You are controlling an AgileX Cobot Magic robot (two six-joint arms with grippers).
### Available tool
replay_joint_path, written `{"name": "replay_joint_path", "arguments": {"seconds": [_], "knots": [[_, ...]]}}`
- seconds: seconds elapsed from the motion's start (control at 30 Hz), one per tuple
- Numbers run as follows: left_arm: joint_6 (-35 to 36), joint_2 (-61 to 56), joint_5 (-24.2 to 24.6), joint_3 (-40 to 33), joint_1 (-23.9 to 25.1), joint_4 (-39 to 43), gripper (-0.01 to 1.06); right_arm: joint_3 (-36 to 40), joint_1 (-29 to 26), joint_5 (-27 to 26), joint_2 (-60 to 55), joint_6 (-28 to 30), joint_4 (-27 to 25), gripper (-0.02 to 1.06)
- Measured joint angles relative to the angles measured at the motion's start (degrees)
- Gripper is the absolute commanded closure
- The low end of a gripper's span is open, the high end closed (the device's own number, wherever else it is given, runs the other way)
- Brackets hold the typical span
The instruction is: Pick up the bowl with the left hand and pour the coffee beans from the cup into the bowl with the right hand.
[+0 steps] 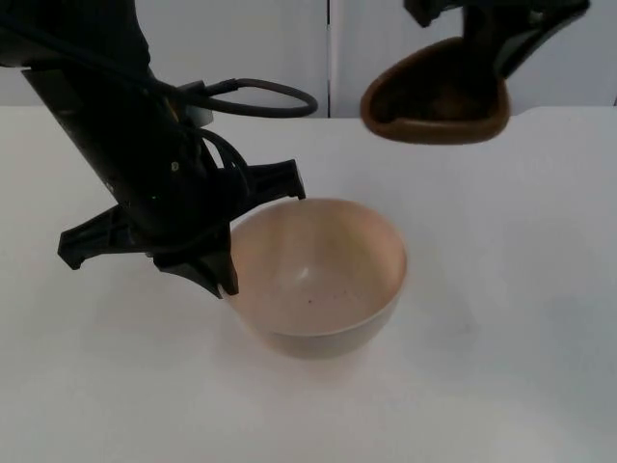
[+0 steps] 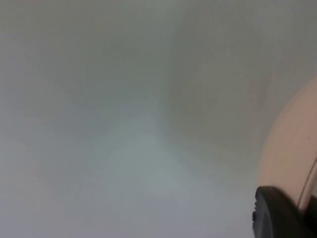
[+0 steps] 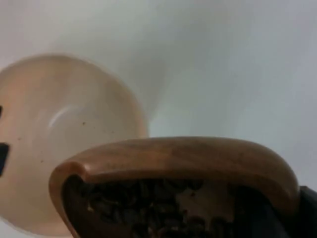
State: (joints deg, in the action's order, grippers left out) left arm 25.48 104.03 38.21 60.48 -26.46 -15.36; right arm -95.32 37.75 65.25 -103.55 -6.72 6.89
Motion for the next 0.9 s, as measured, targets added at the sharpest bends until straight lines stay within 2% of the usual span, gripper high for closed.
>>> {"name": "replay_joint_path", "arguments": {"seconds": [0.1, 0.23, 0.37, 0.63, 0.9], "knots": [[0.00, 0.00, 0.00, 0.00, 0.00, -0.10, 1.05, 0.00, 2.18, -0.66, 0.00, -0.85, 2.88, 1.04], [0.00, 0.00, 0.00, 0.00, 0.00, -0.11, 1.05, 0.00, 5.90, -0.98, 0.00, -2.51, 9.21, 1.04], [0.00, 0.00, 0.00, 0.00, 0.00, -0.22, 1.05, 0.00, 7.14, -1.83, 0.00, -2.73, 12.05, 1.04], [0.00, 0.00, 0.00, 0.00, 0.00, -0.22, 1.05, 0.00, 7.25, -2.99, 0.00, -2.98, 13.79, 1.04], [0.00, 0.00, 0.00, 0.00, 0.00, -0.22, 1.05, 0.00, 7.25, -4.00, 0.00, -2.43, 17.62, 1.04]]}}
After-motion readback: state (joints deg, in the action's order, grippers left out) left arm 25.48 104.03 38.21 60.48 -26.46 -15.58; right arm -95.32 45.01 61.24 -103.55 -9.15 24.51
